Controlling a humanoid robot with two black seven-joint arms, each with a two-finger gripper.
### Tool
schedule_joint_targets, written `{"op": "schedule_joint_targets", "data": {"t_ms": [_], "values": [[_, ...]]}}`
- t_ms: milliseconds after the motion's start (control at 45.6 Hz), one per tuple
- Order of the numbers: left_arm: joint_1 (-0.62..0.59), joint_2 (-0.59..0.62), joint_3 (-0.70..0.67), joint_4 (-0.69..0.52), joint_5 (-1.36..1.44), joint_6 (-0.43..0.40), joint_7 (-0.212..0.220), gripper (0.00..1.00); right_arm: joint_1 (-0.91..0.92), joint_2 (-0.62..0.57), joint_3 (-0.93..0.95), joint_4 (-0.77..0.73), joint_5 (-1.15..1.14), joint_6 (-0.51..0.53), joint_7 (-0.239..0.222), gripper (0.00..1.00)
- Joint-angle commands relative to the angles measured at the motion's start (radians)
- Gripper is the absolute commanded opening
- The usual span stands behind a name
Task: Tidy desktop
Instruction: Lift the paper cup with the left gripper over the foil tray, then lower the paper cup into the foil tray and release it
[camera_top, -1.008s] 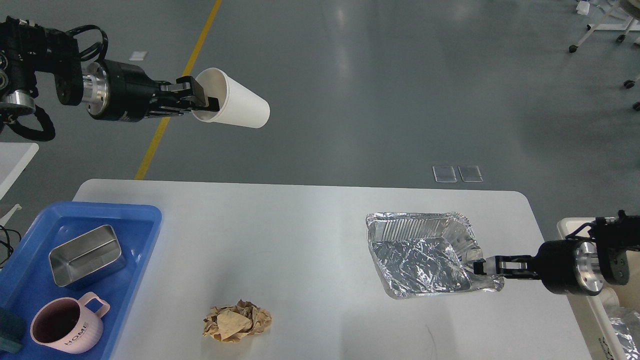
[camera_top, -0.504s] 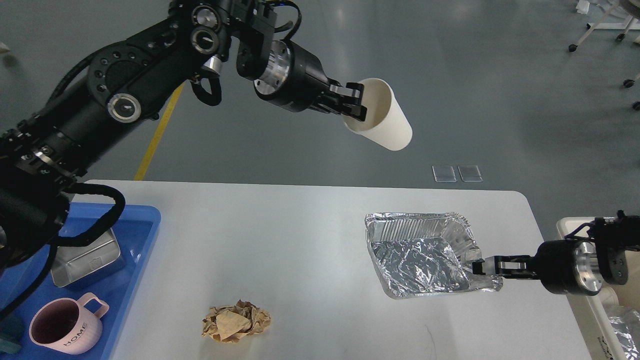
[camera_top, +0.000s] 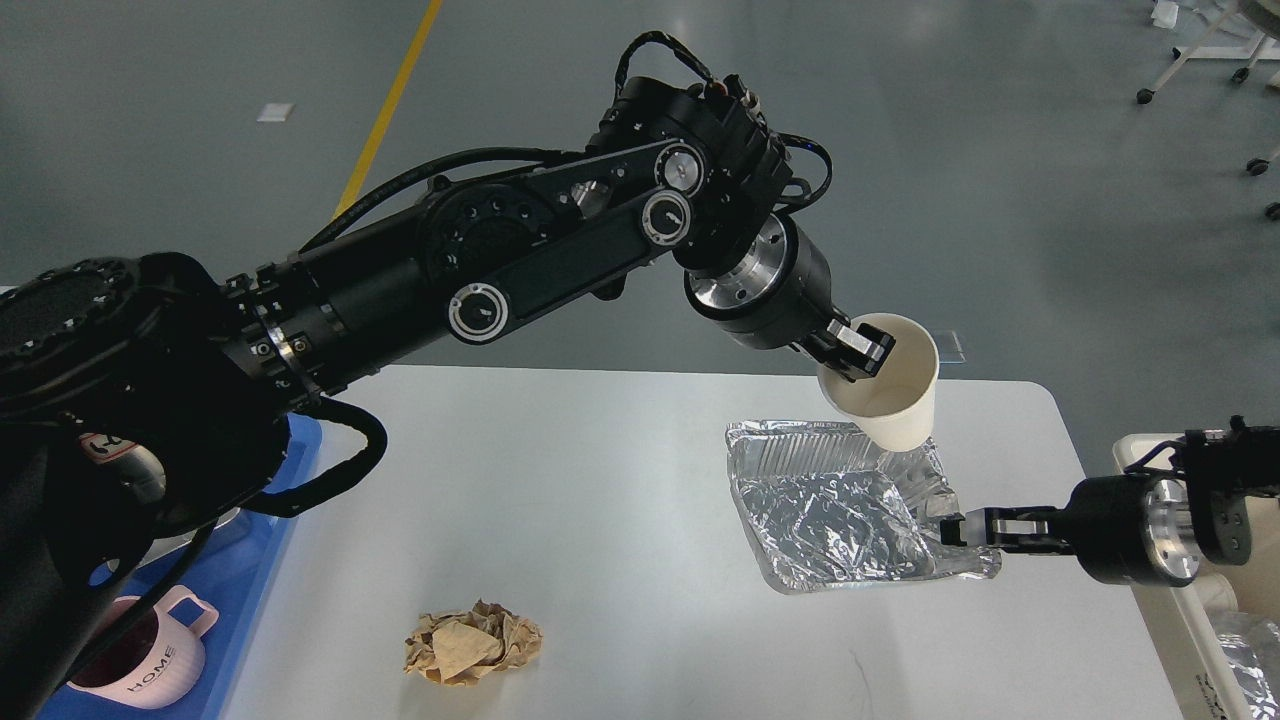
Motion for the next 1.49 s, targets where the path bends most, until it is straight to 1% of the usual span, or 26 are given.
{"op": "schedule_joint_targets", "data": {"t_ms": [0,373,570,723,767,833,1030,1096,1140,1271,1468], "values": [[0.004,-0.012,0.039,0.0,0.0,0.0,0.0,0.05,0.007,0.0,0.0,0.0,-0.002,0.002,0.001,0.0],[0.006,-0.044,0.114,0.0,0.0,0.0,0.002,0.07,0.016,0.006,0.002,0.0,-0.012,0.003,0.001,0.0],[0.017,-0.075,0.118,0.001,0.002,0.0,0.003,0.08,0.027,0.003,0.003,0.002,-0.012,0.005,0.001,0.0],[0.018,-0.084,0.118,0.014,0.002,0.0,0.002,0.12,0.027,0.002,0.003,0.003,-0.012,0.005,0.001,0.0],[0.018,-0.084,0.115,0.018,0.0,0.0,0.003,0.16,0.027,0.002,0.003,0.003,-0.012,0.005,0.001,0.0],[0.02,-0.084,0.114,0.02,0.0,0.0,0.003,0.26,0.027,0.002,0.003,0.003,-0.012,0.005,0.003,0.0],[0.035,-0.084,0.118,0.02,-0.001,0.0,0.003,0.58,0.027,0.0,0.003,0.003,-0.012,0.005,0.004,0.0],[0.04,-0.084,0.114,0.02,-0.009,0.029,0.003,0.67,0.027,-0.002,0.003,0.003,-0.012,0.005,0.004,0.0],[0.04,-0.084,0.11,0.02,-0.012,0.046,0.003,0.72,0.027,-0.003,0.003,0.002,-0.012,0.005,0.004,0.0],[0.04,-0.078,0.095,0.023,-0.017,0.086,0.0,0.79,0.027,-0.008,0.003,0.002,-0.012,0.005,0.004,0.0],[0.038,-0.072,0.012,0.055,-0.017,0.11,-0.003,0.8,0.026,-0.012,0.003,0.0,-0.012,0.005,0.004,0.0]]}}
